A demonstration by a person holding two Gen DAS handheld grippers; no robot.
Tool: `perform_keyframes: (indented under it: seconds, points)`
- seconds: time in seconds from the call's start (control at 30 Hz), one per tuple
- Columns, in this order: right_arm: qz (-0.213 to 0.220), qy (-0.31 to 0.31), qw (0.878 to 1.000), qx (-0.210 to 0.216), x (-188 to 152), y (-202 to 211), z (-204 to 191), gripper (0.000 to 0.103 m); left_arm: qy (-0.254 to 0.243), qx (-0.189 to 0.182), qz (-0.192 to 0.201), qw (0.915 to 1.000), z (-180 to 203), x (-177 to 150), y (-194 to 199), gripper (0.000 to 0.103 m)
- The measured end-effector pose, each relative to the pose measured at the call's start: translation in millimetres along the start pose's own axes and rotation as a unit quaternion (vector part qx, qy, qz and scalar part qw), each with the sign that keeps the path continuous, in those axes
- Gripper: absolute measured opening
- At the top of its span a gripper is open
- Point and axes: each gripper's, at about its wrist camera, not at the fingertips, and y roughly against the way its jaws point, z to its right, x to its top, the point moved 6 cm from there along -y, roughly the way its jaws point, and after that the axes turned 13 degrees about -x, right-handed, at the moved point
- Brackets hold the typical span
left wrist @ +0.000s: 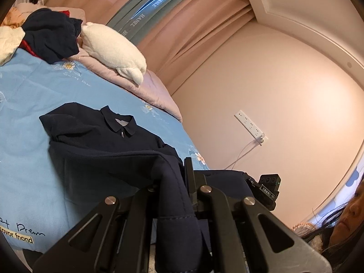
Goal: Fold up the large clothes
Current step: 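Lift the hem with both grippers and fold it toward the collar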
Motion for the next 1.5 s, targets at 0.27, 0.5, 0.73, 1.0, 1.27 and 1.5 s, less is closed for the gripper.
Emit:
perform_keyframes:
  seconds: [0.27, 0.5, 0.73, 1.0, 1.27, 1.5]
  points:
    - [-0.010, -0.029, 1.000, 0.004, 12, -20, 13, 0.008, 0.029, 0.004, 0.008, 0.9995, -27, 19, -11, 0.006]
    - [-0.018, -0.048, 0.999, 0.000, 28, -38, 25, 0.008, 0.050, 0.005, 0.014, 0.9987, -50, 42, -25, 0.007]
    - [-0.024, -0.082, 0.996, -0.011, 47, -64, 43, 0.008, 0.066, 0.016, 0.023, 0.9974, -73, 69, -37, 0.008]
    - [-0.038, -0.103, 0.994, -0.024, 58, -96, 63, 0.008, 0.081, 0.035, 0.020, 0.9959, -107, 93, -61, 0.008]
    - [-0.053, -0.132, 0.989, -0.051, 70, -122, 88, 0.008, 0.104, 0.051, 0.022, 0.9930, -142, 119, -87, 0.008]
    - [-0.053, -0.165, 0.982, -0.069, 77, -133, 115, 0.008, 0.130, 0.061, 0.035, 0.9890, -174, 132, -93, 0.008]
